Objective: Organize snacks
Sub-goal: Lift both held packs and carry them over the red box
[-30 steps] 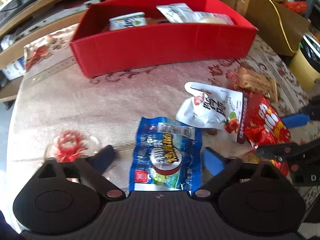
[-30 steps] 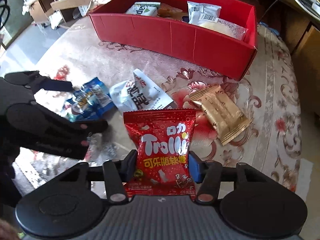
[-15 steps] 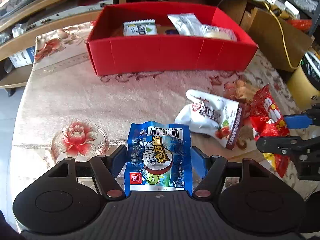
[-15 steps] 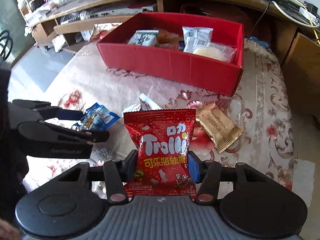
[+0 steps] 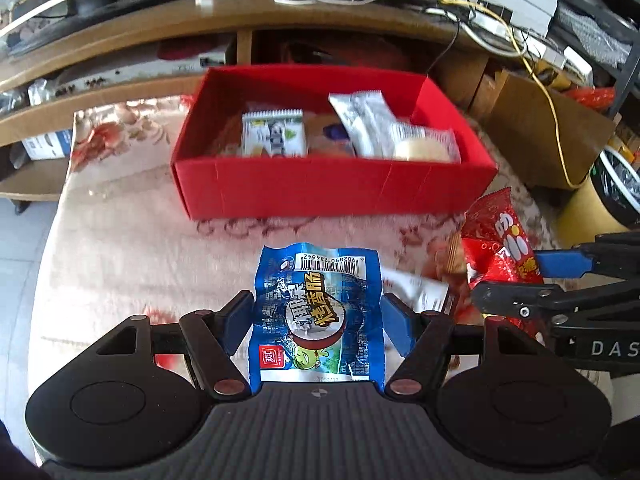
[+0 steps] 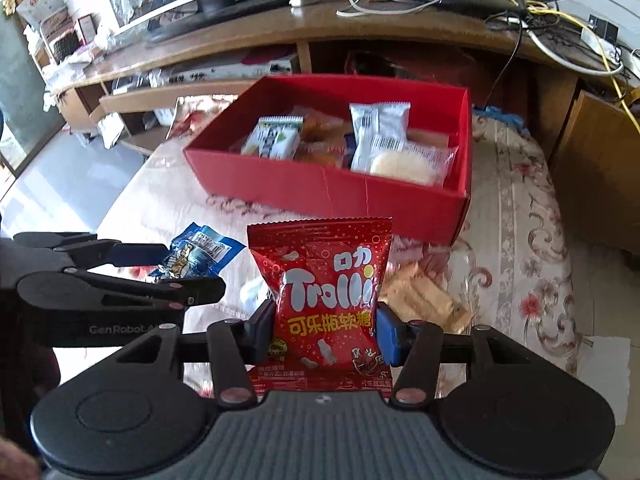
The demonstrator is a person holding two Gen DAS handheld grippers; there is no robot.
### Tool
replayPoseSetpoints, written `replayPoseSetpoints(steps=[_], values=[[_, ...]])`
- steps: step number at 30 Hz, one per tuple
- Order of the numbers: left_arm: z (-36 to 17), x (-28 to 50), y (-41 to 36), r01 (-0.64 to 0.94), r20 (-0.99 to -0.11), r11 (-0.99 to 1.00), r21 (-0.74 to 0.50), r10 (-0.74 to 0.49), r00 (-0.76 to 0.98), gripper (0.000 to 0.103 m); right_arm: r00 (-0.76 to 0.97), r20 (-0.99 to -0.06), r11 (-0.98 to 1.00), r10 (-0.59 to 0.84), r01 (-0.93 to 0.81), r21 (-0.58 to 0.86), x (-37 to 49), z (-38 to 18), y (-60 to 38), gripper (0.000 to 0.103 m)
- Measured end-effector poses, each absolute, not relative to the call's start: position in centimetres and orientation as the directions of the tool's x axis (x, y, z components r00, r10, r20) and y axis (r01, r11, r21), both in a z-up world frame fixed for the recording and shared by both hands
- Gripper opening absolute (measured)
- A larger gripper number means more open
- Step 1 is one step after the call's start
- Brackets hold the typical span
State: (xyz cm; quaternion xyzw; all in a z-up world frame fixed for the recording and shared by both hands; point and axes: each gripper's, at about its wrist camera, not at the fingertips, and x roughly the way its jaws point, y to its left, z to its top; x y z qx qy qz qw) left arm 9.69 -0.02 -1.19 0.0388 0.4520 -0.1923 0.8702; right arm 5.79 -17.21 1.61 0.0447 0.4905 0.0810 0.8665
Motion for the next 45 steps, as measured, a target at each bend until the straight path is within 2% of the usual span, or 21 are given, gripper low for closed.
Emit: replayPoseSetpoints(steps=[30, 45], values=[[2.9, 17.4, -4.0, 0.342, -0.717, 0.937, -0.067, -0.283, 0.637, 0.074, 0.644, -0.753, 0.984, 0.133, 0.002, 0.176, 13.3, 4.8, -19.9, 0.057], [2.1, 20.8, -5.0, 0.318, -0.722, 0.947, -0.049, -0.254, 0.643, 0.074, 0.657, -0.747, 0.988, 0.105, 0.02, 0.156, 16.8, 3.9, -20.8, 0.057]])
